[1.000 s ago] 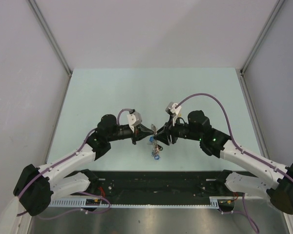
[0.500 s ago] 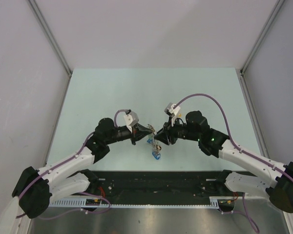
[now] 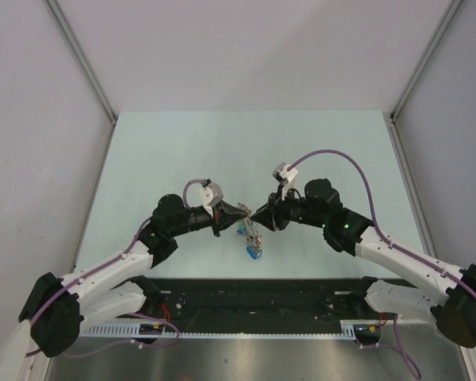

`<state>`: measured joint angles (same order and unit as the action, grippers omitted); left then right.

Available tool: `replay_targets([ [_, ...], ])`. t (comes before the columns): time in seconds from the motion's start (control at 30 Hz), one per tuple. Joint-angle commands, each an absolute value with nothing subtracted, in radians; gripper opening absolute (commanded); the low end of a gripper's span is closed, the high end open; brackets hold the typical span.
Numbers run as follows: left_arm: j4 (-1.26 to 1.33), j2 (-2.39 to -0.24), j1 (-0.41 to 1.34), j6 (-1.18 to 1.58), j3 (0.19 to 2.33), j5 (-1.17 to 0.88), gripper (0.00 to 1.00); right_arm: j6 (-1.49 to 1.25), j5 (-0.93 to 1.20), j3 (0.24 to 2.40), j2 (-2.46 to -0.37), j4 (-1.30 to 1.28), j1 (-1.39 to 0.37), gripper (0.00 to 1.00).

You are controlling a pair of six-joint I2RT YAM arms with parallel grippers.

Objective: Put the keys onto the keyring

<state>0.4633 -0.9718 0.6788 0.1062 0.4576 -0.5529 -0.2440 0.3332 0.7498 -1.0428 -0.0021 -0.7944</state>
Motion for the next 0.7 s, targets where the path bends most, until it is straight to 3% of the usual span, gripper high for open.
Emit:
replay_targets([
  [0.0,0.571,-0.937,0.684,0.126,0.465,-0.560,0.01,-0.264,0.362,0.744,-1.058,0.078,-0.796,0.35],
  [0.2,0.583,-0.937,0.684,0.133,0.462,-0.554,0.00,-0.250,0.385,0.746,-1.063,0.077,-0.796,0.15],
  [0.23,0.584,-0.937,0.684,0.136,0.462,-0.552,0.00,-0.249,0.385,0.746,-1.058,0.074,-0.796,0.07],
  [0.3,0.587,-0.939,0.683,0.143,0.462,-0.546,0.00,-0.241,0.382,0.745,-1.045,0.063,-0.796,0.00],
  [0.67,0.630,-0.928,0.680,0.213,0.425,-0.398,0.00,-0.118,0.382,0.735,-0.947,-0.027,-0.796,0.00],
])
